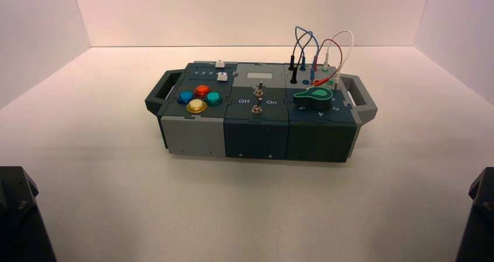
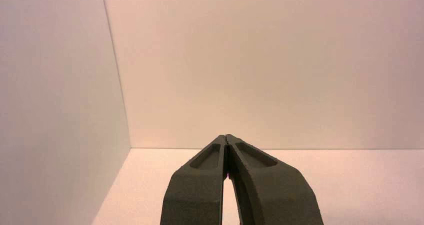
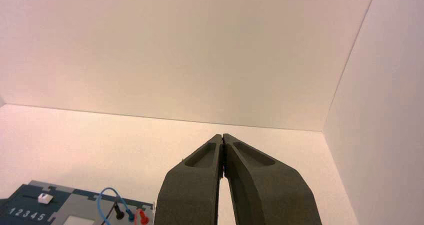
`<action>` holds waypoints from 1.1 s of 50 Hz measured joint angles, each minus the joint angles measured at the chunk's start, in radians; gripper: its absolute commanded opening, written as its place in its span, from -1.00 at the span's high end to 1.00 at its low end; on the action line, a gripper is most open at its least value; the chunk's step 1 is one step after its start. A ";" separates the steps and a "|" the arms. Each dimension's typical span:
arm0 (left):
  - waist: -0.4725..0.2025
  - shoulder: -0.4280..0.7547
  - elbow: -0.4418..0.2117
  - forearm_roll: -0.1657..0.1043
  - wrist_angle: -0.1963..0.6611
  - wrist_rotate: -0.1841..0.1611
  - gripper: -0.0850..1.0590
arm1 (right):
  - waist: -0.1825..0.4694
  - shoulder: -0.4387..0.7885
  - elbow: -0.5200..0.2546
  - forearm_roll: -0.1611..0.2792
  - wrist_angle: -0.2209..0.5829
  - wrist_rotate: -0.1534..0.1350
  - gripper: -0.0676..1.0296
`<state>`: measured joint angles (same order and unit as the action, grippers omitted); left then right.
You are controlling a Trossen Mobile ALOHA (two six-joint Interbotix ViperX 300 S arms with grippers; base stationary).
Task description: Push the red button with the left gripper.
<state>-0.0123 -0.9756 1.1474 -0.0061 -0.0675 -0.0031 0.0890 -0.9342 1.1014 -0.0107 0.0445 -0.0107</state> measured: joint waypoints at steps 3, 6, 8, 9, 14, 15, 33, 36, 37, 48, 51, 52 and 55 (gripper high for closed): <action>-0.002 0.000 0.000 0.000 0.008 0.000 0.90 | 0.006 -0.002 0.000 0.000 0.002 0.000 0.92; -0.002 0.000 0.000 0.000 0.012 0.000 0.90 | 0.009 -0.002 -0.002 0.002 0.005 0.000 0.92; -0.003 0.000 0.000 0.002 0.017 0.000 0.90 | 0.012 -0.002 -0.002 0.002 0.006 0.000 0.92; -0.005 0.000 0.000 0.000 0.020 0.000 0.90 | 0.015 -0.002 0.000 0.002 0.009 0.000 0.92; -0.008 0.000 0.000 0.000 0.021 0.000 0.90 | 0.020 -0.002 -0.002 0.002 0.015 0.000 0.92; -0.008 0.000 0.000 0.000 0.021 0.000 0.90 | 0.021 -0.002 -0.002 0.002 0.017 0.000 0.92; -0.071 0.032 -0.029 0.000 0.138 0.008 0.90 | 0.133 0.044 -0.017 0.000 0.103 -0.002 0.92; -0.101 0.051 -0.038 0.000 0.173 0.008 0.90 | 0.161 0.067 -0.028 0.002 0.120 -0.002 0.92; -0.107 0.055 -0.041 0.000 0.181 0.008 0.90 | 0.166 0.071 -0.029 0.002 0.124 -0.002 0.92; -0.196 0.156 -0.084 0.000 0.296 0.021 0.90 | 0.293 0.175 -0.063 0.005 0.164 -0.002 0.92; -0.209 0.179 -0.097 0.000 0.318 0.021 0.90 | 0.318 0.199 -0.074 0.006 0.170 -0.003 0.92; -0.219 0.196 -0.104 0.000 0.330 0.021 0.90 | 0.333 0.221 -0.080 0.005 0.176 -0.002 0.92; -0.232 0.216 -0.112 0.000 0.345 0.021 0.90 | 0.353 0.247 -0.089 0.006 0.184 -0.002 0.92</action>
<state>-0.2439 -0.7593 1.0354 -0.0061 0.2777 0.0184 0.4418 -0.6872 1.0124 -0.0046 0.2286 -0.0123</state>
